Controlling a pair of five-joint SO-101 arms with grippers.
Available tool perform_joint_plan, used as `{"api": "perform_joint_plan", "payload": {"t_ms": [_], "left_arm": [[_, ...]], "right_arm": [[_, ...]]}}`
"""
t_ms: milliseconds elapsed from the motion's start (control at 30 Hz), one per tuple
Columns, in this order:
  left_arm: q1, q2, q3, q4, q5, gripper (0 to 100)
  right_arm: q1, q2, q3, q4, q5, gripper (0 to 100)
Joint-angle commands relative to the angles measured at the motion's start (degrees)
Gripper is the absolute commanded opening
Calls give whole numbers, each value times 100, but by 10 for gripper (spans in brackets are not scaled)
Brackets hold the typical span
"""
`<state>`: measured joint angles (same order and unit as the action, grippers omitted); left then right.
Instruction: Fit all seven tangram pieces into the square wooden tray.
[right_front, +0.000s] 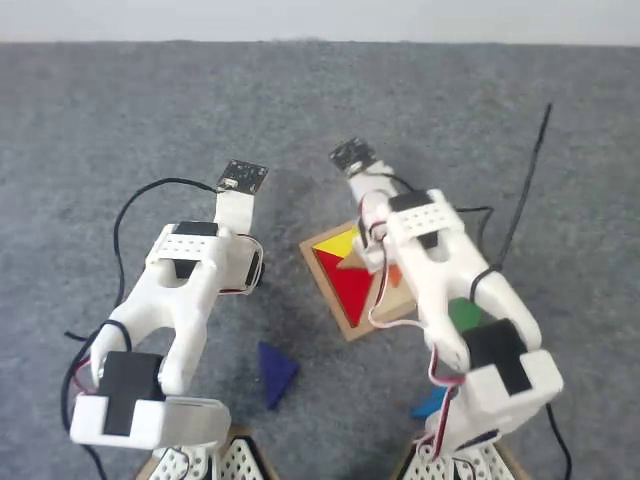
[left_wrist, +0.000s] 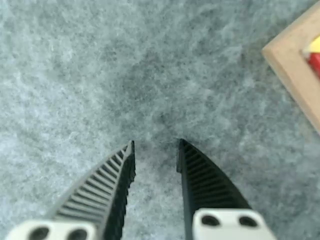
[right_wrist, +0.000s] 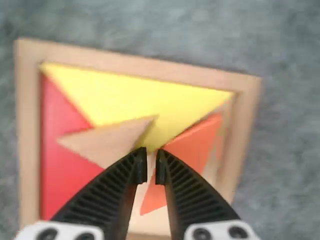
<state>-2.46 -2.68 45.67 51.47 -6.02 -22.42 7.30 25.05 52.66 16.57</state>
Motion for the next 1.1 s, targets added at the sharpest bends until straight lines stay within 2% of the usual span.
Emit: {"api": "perform_joint_plan", "payload": {"t_ms": [0,267,533,700,800,1067], "left_arm": [[70,9,-84,-132,-26,136],[70,9,-84,-132,-26,136],[70,9,-84,-123,-26,136],[70,9,-84,-123,-26,136],[70,9,-84,-123,-26,136],[70,9,-84,-123,-26,136]], "right_arm": [[-242,-813,360,4,-114,40],[-48,-1780,466,-4,-193,42],[-488,-1587,343,-356,-193,44],[110,-611,-431,303,-185,40],[488,-532,-299,488,-158,40],[426,-602,352,215,-79,44]]}}
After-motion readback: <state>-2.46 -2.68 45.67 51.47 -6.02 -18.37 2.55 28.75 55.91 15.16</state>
